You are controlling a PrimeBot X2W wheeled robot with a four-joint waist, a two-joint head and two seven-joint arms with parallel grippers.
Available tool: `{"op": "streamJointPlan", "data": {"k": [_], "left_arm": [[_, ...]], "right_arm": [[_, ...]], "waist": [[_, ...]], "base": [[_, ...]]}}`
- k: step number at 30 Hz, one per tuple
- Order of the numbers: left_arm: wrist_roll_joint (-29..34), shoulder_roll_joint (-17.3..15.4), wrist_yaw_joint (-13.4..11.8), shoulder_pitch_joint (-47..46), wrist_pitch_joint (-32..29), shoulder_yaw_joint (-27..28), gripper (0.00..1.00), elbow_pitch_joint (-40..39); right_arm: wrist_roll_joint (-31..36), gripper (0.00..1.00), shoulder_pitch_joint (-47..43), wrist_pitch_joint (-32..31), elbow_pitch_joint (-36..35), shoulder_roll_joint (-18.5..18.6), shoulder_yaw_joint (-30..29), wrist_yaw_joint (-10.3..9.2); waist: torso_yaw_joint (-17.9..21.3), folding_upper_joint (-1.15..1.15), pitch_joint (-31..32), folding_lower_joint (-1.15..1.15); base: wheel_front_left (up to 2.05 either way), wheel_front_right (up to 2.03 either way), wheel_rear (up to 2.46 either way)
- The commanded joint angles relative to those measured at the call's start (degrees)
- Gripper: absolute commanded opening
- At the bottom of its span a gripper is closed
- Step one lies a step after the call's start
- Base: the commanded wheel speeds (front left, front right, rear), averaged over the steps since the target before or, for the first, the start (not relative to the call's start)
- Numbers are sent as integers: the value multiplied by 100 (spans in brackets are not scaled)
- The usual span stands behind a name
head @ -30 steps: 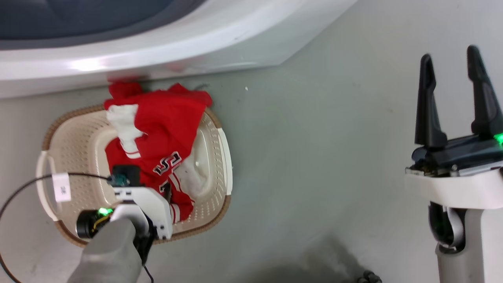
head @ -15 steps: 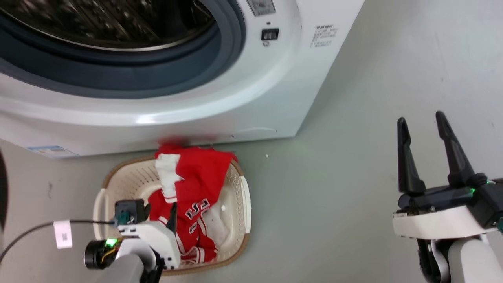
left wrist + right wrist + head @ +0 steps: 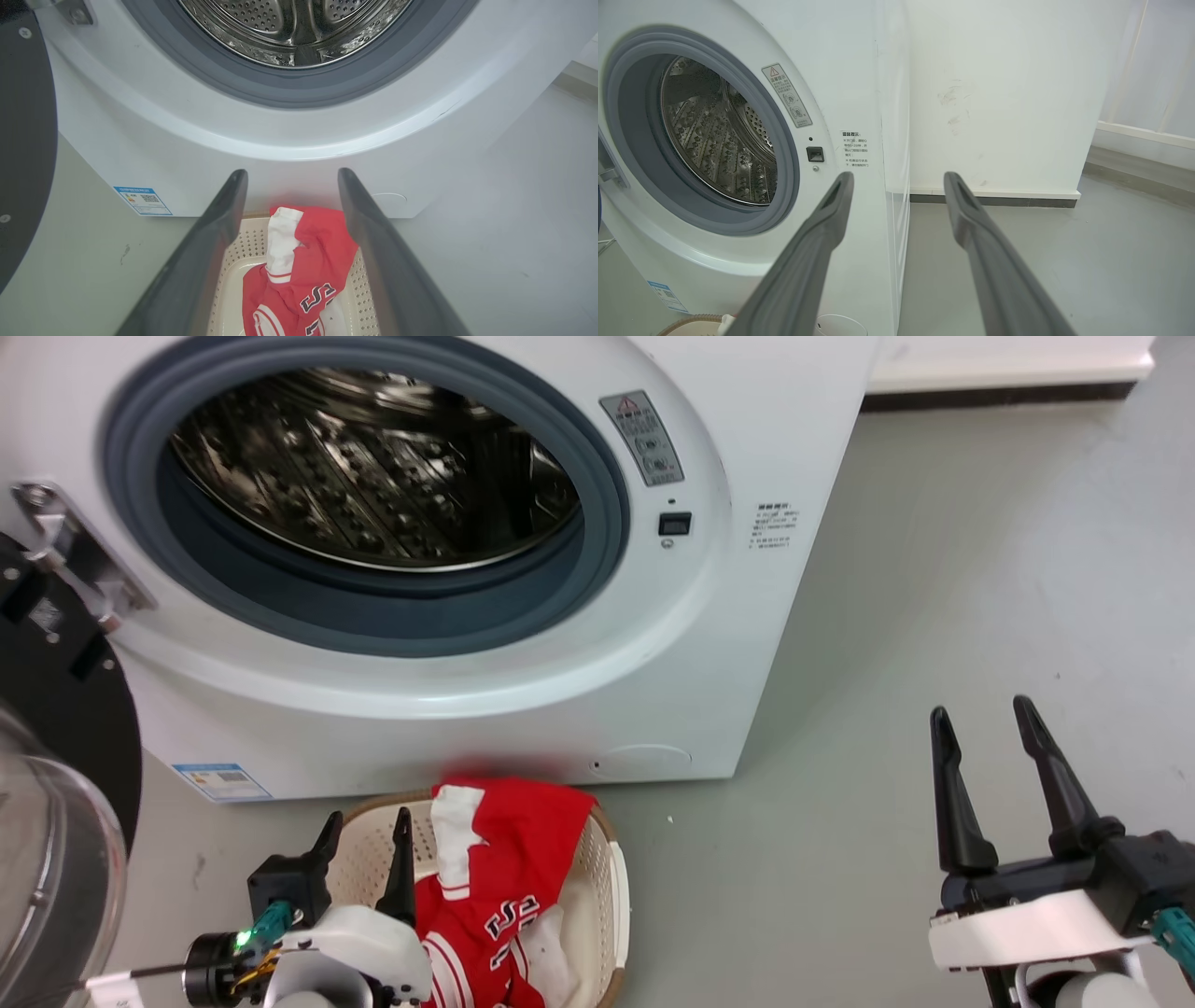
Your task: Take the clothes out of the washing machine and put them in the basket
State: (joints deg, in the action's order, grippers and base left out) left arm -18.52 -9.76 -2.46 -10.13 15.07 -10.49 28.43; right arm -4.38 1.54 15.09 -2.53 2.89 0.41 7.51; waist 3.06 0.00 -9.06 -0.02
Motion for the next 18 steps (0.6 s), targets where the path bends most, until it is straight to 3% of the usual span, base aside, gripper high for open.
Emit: {"op": "streamJointPlan", "data": {"k": [1,12,18], "left_arm": [[145,68,17,173,13,139,100,-208],[962,500,176,1073,14,994,100,-1723],[1166,608,267,1285,14,1183,100,-2091]], "right_arm": [[38,100,-111,11,22,-3,-20,-4],[-36,100,-516,11,149,-3,-103,-4],[-3,100,-598,11,198,-3,-132,-4]], "waist": [[-103,0,232,2],[-233,0,795,2],[-235,0,915,2]], "base": [[0,0,0],[0,0,0],[0,0,0]]}}
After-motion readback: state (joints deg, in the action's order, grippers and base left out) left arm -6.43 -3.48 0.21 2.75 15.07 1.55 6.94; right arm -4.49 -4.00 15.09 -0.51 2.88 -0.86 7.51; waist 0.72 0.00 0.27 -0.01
